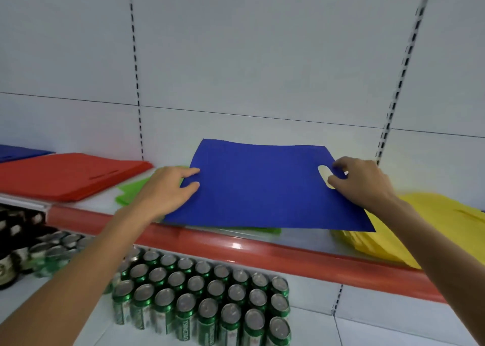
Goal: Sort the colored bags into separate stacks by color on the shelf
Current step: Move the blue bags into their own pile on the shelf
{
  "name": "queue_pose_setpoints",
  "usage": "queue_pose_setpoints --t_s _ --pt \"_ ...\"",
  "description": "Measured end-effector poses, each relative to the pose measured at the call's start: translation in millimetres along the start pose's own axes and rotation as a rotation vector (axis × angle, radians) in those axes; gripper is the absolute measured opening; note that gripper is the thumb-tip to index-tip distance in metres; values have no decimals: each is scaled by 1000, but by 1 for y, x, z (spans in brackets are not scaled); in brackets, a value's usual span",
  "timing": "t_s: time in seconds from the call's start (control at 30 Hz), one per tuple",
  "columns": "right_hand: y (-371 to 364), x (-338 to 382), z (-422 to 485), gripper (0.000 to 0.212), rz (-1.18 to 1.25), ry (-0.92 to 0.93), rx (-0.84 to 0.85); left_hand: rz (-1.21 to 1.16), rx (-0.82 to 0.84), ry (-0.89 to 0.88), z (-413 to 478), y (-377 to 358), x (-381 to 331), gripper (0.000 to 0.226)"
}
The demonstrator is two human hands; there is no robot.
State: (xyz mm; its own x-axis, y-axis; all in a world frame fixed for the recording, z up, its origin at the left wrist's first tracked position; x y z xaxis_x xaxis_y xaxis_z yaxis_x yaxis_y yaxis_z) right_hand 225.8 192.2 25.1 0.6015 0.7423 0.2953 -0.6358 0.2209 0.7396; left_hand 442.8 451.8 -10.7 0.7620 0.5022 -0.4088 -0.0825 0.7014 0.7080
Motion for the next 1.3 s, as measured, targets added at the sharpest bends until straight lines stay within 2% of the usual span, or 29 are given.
queue_pose_setpoints --t_s 0.37,0.83,1.0,1.1,1.3 --pt "-93 226 -16 39 24 -26 -30 14 42 -48 59 96 225 38" --pt "-194 511 -15 39 61 230 -72 122 -40 263 80 210 487 39" --pt "-229 598 -14 36 43 257 -116 106 -44 230 109 235 577 40" --pt "-257 643 -14 33 46 205 -108 63 -21 181 129 246 630 40" --pt "-297 742 -14 40 30 144 -90 50 43 178 158 280 728 39"
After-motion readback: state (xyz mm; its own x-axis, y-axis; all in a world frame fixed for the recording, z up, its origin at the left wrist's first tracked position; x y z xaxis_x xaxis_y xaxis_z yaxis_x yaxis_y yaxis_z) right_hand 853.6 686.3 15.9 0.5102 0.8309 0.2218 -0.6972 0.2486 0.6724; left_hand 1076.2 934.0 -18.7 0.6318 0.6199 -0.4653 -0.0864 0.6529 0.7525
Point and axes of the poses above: each hand's wrist, its own z-axis towards the middle knuckle, its own y-axis out of the back of the hand, x = y × z, the point moved 6 cm from there along z, towards the middle knuckle, and after that the axes turned 7 degrees about -x, right-handed, at the moved point
